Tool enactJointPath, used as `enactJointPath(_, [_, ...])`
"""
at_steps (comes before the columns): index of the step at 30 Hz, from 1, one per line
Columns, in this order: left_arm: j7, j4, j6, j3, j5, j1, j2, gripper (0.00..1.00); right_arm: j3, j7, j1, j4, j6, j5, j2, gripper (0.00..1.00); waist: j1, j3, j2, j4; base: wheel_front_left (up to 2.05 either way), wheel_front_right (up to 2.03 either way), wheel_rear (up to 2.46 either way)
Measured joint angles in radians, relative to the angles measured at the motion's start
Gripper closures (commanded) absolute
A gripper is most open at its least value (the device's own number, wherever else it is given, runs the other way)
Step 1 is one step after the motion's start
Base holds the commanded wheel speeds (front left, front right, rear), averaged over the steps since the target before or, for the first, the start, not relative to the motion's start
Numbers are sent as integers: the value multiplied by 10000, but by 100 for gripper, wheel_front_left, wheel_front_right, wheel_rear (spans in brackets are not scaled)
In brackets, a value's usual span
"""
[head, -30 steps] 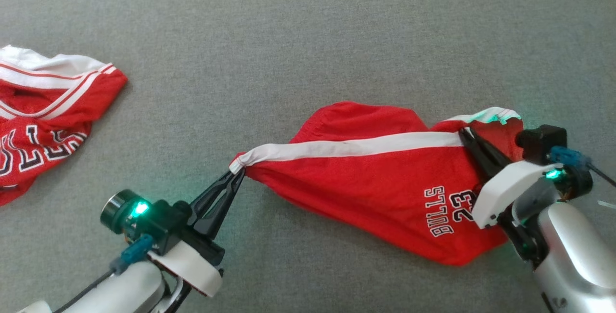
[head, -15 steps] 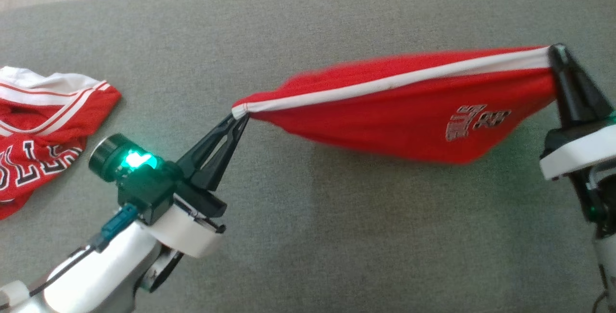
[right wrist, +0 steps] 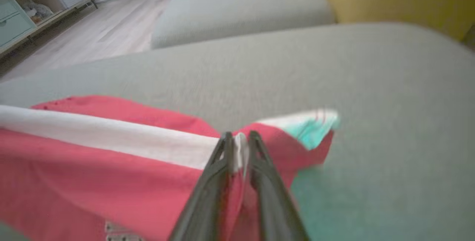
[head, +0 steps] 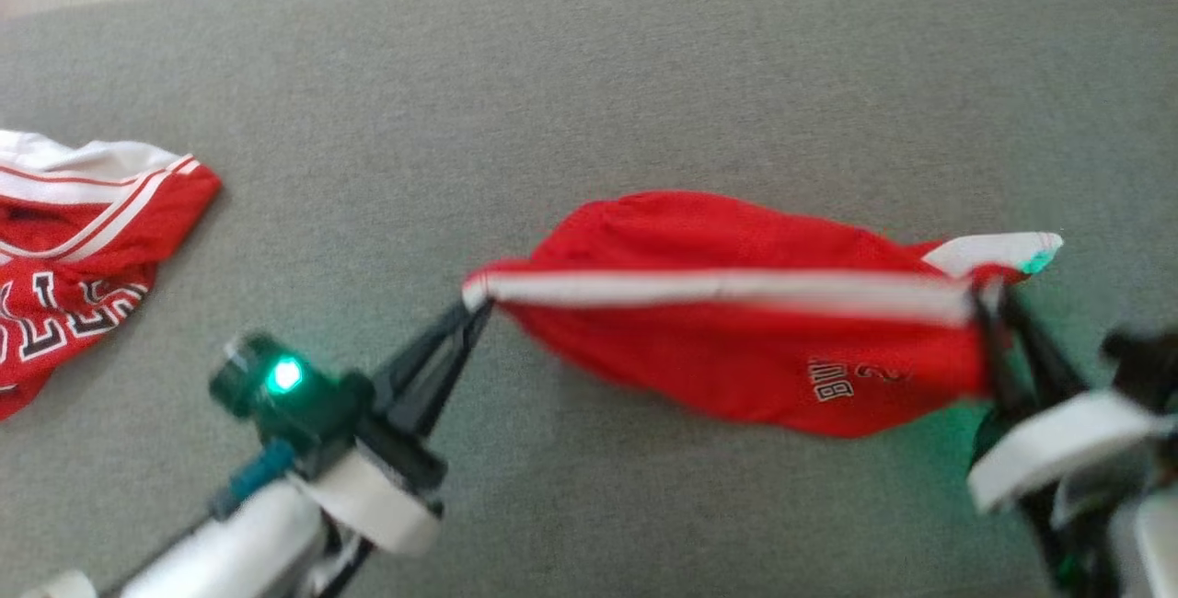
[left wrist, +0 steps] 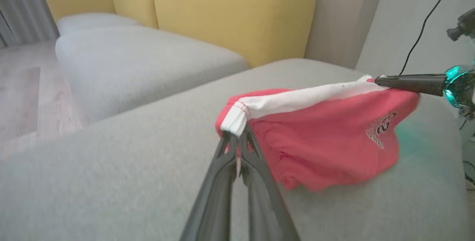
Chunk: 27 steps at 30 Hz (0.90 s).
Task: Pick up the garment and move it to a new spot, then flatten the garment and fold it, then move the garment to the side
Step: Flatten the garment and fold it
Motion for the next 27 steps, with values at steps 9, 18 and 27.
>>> enactJointPath(9, [0, 742, 222, 245, -12, 1258, -280, 100, 775, -732, 1842, 194, 0, 1983, 541, 0, 0, 142, 0, 125, 0, 0, 0])
enactJointPath(18, [0, 1034, -199, 848, 370, 1472, -654, 100, 1212, -1381, 1596, 708, 0, 2205, -167, 0, -1, -93, 0, 153, 0, 0, 0])
enactJointPath(27, [0, 1181, -464, 1139, 619, 1621, -802, 100, 1590, -1358, 2085, 337, 0, 2535, -299, 0, 0, -91, 0, 297, 0, 0, 0])
